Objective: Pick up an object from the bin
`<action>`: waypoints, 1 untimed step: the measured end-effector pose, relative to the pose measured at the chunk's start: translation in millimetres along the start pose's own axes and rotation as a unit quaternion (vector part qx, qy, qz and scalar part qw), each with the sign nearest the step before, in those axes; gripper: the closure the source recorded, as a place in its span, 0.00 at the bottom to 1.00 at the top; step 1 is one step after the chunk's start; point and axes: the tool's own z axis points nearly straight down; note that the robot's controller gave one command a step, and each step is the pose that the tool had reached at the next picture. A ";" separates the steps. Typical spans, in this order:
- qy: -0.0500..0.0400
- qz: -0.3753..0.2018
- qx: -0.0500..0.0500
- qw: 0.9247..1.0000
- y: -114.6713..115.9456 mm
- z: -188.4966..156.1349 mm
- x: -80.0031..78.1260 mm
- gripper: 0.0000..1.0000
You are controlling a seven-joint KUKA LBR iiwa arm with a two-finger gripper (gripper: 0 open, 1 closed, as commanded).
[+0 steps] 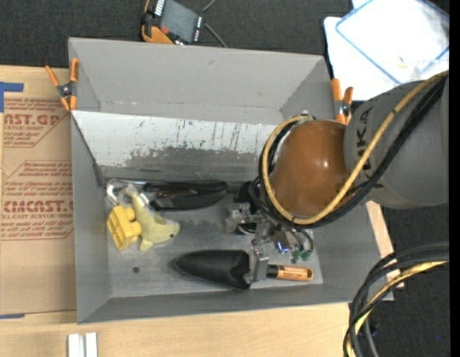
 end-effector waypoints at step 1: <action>0.003 -0.223 -0.001 0.975 25.7 15.0 -4.3 0.00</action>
Offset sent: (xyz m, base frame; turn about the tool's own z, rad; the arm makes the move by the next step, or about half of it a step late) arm -0.0054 -0.0150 -0.0704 -0.1065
